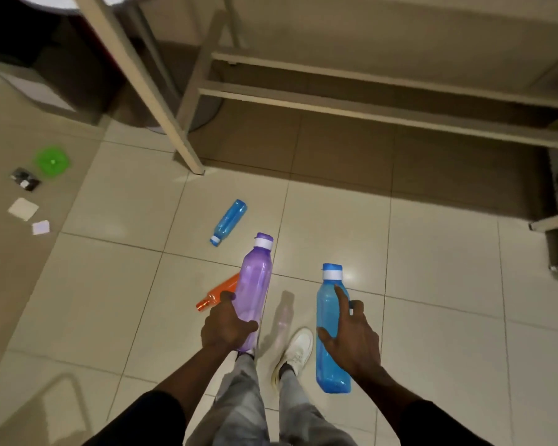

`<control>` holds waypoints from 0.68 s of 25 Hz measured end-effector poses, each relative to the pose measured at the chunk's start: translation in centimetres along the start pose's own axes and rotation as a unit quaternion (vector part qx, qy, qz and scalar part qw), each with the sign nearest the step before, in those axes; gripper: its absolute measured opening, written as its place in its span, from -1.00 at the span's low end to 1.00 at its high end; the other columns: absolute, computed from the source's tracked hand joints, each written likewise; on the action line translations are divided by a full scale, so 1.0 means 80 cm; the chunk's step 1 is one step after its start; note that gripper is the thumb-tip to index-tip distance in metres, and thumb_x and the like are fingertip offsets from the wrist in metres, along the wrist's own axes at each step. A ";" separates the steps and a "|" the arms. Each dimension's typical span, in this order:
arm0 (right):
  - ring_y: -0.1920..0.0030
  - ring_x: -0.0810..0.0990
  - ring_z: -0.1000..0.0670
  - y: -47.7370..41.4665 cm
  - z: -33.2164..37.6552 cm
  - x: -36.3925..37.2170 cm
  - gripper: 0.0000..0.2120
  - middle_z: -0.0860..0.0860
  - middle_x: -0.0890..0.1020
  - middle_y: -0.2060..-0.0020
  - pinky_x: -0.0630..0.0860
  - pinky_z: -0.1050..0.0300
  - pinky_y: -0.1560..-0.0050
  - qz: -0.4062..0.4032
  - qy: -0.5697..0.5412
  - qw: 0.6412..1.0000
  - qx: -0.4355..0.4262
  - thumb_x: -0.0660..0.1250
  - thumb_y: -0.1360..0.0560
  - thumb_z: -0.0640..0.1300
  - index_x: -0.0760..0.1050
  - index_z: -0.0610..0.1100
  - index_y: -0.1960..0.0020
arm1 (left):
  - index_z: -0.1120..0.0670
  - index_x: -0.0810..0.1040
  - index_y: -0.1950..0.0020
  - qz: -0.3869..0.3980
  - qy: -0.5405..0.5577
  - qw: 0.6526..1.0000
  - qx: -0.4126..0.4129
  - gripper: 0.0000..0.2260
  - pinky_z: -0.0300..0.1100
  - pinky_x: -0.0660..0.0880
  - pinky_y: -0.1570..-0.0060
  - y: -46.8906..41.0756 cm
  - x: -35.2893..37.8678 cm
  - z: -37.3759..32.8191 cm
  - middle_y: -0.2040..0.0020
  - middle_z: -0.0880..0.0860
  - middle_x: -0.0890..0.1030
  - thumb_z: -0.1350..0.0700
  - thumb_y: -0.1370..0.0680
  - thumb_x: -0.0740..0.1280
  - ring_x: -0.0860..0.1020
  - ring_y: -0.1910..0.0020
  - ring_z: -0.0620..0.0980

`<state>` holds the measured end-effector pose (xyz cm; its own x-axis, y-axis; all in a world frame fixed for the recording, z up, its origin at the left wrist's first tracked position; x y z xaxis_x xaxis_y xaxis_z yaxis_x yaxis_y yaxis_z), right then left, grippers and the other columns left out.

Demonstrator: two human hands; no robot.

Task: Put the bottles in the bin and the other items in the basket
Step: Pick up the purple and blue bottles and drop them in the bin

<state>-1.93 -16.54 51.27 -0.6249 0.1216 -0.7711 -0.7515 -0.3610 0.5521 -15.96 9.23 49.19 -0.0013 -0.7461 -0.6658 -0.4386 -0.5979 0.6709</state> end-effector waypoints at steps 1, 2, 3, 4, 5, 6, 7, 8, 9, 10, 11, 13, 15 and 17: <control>0.12 0.48 0.07 0.001 0.010 -0.007 -0.08 0.00 0.34 -0.30 0.18 0.41 0.41 0.003 0.010 1.000 -0.016 0.41 -0.53 0.19 -0.12 0.10 -0.65 | 0.01 0.35 -0.41 -0.010 0.002 1.000 -0.010 -0.22 0.00 0.62 -0.01 0.009 -0.008 0.007 -0.07 0.04 0.60 -0.08 -0.30 0.64 0.65 -0.05 0.18; 0.12 0.46 0.08 0.001 0.019 -0.013 -0.09 0.00 0.34 -0.31 0.16 0.42 0.41 0.007 0.023 0.999 -0.034 0.40 -0.54 0.19 -0.11 0.09 -0.65 | 0.01 0.34 -0.41 -0.020 0.009 1.000 -0.019 -0.22 0.02 0.62 -0.02 0.019 -0.014 0.016 -0.08 0.05 0.61 -0.08 -0.30 0.63 0.65 -0.05 0.18; 0.11 0.46 0.08 -0.002 0.029 -0.015 -0.10 0.00 0.34 -0.32 0.15 0.42 0.40 0.010 0.034 0.998 -0.053 0.39 -0.54 0.20 -0.10 0.08 -0.65 | 0.01 0.34 -0.41 -0.031 0.018 0.999 -0.030 -0.22 0.02 0.62 -0.02 0.029 -0.021 0.025 -0.08 0.06 0.62 -0.08 -0.30 0.63 0.65 -0.05 0.18; 0.11 0.46 0.09 -0.003 0.039 -0.017 -0.10 0.00 0.35 -0.32 0.14 0.43 0.40 0.016 0.043 0.997 -0.066 0.39 -0.54 0.20 -0.10 0.08 -0.65 | 0.01 0.34 -0.41 -0.039 0.025 0.998 -0.037 -0.22 0.01 0.62 -0.01 0.037 -0.026 0.034 -0.07 0.05 0.61 -0.09 -0.30 0.63 0.65 -0.04 0.18; 0.11 0.46 0.09 -0.006 0.048 -0.020 -0.10 0.00 0.35 -0.31 0.14 0.43 0.39 0.020 0.054 0.995 -0.080 0.40 -0.54 0.20 -0.10 0.08 -0.65 | 0.01 0.34 -0.40 -0.047 0.032 0.997 -0.045 -0.22 -0.01 0.61 0.01 0.045 -0.030 0.043 -0.04 0.03 0.60 -0.10 -0.30 0.64 0.65 -0.03 0.17; 0.11 0.46 0.08 -0.008 0.061 -0.023 -0.10 0.00 0.35 -0.30 0.15 0.43 0.39 0.020 0.063 0.993 -0.099 0.40 -0.53 0.20 -0.09 0.08 -0.65 | 0.00 0.34 -0.40 -0.056 0.043 0.996 -0.054 -0.22 -0.02 0.60 0.03 0.053 -0.037 0.055 -0.02 0.02 0.58 -0.10 -0.30 0.64 0.64 -0.01 0.16; 0.10 0.47 0.07 -0.011 0.075 -0.025 -0.10 -0.01 0.35 -0.30 0.16 0.43 0.39 0.018 0.070 0.991 -0.115 0.41 -0.53 0.19 -0.08 0.08 -0.65 | 0.01 0.34 -0.39 -0.066 0.054 0.994 -0.063 -0.22 -0.04 0.58 0.06 0.060 -0.044 0.067 0.00 0.01 0.57 -0.10 -0.29 0.64 0.62 0.02 0.14; 0.09 0.47 0.06 -0.012 0.090 -0.029 -0.10 -0.01 0.35 -0.30 0.17 0.43 0.38 0.015 0.071 0.989 -0.128 0.41 -0.53 0.19 -0.07 0.07 -0.65 | 0.01 0.34 -0.40 -0.078 0.064 0.992 -0.070 -0.22 -0.05 0.56 0.09 0.065 -0.051 0.081 0.00 0.00 0.56 -0.09 -0.30 0.64 0.59 0.06 0.11; 0.08 0.47 0.06 -0.014 0.105 -0.029 -0.10 -0.01 0.35 -0.30 0.19 0.41 0.38 0.012 0.075 0.987 -0.141 0.42 -0.52 0.19 -0.07 0.07 -0.65 | 0.02 0.34 -0.40 -0.088 0.074 0.990 -0.079 -0.23 -0.08 0.51 0.13 0.072 -0.057 0.096 0.00 0.01 0.56 -0.08 -0.31 0.63 0.56 0.08 0.08; 0.07 0.47 0.05 -0.014 0.121 -0.030 -0.10 -0.02 0.35 -0.30 0.23 0.39 0.36 0.009 0.083 0.984 -0.156 0.42 -0.52 0.19 -0.07 0.07 -0.65 | 0.04 0.34 -0.41 -0.097 0.082 0.988 -0.087 -0.24 -0.10 0.46 0.15 0.078 -0.064 0.112 0.00 0.02 0.57 -0.06 -0.32 0.63 0.55 0.10 0.07; 0.07 0.47 0.05 -0.013 0.140 -0.028 -0.10 -0.02 0.35 -0.30 0.28 0.35 0.33 0.007 0.091 0.981 -0.170 0.42 -0.52 0.18 -0.07 0.08 -0.64 | 0.04 0.34 -0.41 -0.104 0.092 0.986 -0.094 -0.24 -0.10 0.45 0.17 0.084 -0.072 0.129 0.00 0.03 0.58 -0.05 -0.33 0.63 0.54 0.10 0.07; 0.06 0.48 0.05 -0.007 0.177 -0.020 -0.10 -0.03 0.35 -0.30 0.37 0.29 0.25 0.003 0.102 0.975 -0.195 0.42 -0.52 0.19 -0.08 0.09 -0.64 | 0.04 0.34 -0.42 -0.118 0.112 0.980 -0.112 -0.24 -0.08 0.51 0.16 0.095 -0.088 0.166 0.00 0.04 0.60 -0.05 -0.33 0.62 0.58 0.10 0.10; 0.07 0.48 0.06 0.002 0.215 -0.004 -0.10 -0.03 0.35 -0.29 0.42 0.27 0.22 0.002 0.105 0.971 -0.216 0.42 -0.52 0.20 -0.08 0.10 -0.63 | 0.02 0.33 -0.43 -0.129 0.124 0.975 -0.131 -0.23 -0.06 0.55 0.12 0.103 -0.105 0.203 0.01 0.03 0.59 -0.06 -0.32 0.60 0.59 0.09 0.13; 0.06 0.49 0.06 0.017 0.260 0.019 -0.09 -0.03 0.36 -0.29 0.50 0.23 0.17 0.006 0.107 0.965 -0.237 0.42 -0.52 0.22 -0.09 0.10 -0.63 | 0.01 0.33 -0.44 -0.139 0.144 0.969 -0.145 -0.23 -0.08 0.52 0.13 0.109 -0.126 0.247 0.01 0.01 0.56 -0.05 -0.33 0.60 0.59 0.09 0.12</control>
<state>-8.27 2.37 57.42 -0.5360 -0.0607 -0.8420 -0.5318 -0.7503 0.3927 -37.54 17.33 55.31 0.3492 -0.5706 -0.7433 -0.1144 -0.8133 0.5706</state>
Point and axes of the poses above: each hand's wrist, its own y-axis away from the middle knuckle, its own x-axis out of the palm, z = x × y, the point moved 6 cm from there along -y, towards the middle knuckle
